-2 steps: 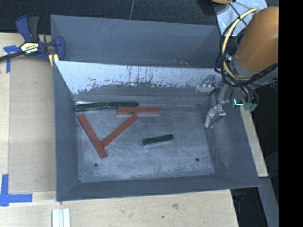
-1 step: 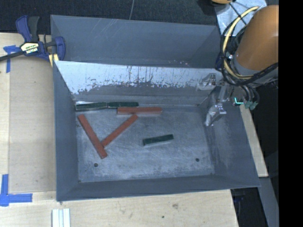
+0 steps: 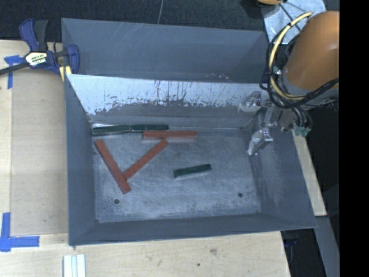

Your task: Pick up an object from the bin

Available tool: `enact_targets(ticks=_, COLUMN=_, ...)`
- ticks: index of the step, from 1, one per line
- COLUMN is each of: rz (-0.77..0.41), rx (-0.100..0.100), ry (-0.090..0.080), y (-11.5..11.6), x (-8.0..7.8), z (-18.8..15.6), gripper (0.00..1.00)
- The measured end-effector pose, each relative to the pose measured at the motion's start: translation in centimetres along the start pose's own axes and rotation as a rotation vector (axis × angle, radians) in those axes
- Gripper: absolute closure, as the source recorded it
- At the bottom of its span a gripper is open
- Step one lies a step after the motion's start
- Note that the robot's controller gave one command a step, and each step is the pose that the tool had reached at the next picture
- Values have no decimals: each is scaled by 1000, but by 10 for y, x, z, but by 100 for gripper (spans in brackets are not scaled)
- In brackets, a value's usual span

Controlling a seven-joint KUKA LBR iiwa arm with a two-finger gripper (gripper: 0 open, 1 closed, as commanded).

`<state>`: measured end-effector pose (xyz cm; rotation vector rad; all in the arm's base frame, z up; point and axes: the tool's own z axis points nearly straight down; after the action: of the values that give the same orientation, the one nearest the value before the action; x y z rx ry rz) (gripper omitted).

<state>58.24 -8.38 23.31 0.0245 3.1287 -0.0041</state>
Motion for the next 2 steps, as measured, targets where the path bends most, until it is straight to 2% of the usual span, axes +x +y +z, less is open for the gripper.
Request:
enact_targets(ticks=1, rz=60, rx=-2, ry=6, y=27, x=1, z=71, gripper=0)
enact_targets(ticks=2, rz=77, rx=-1, ry=-17, y=63, x=21, z=154, gripper=100)
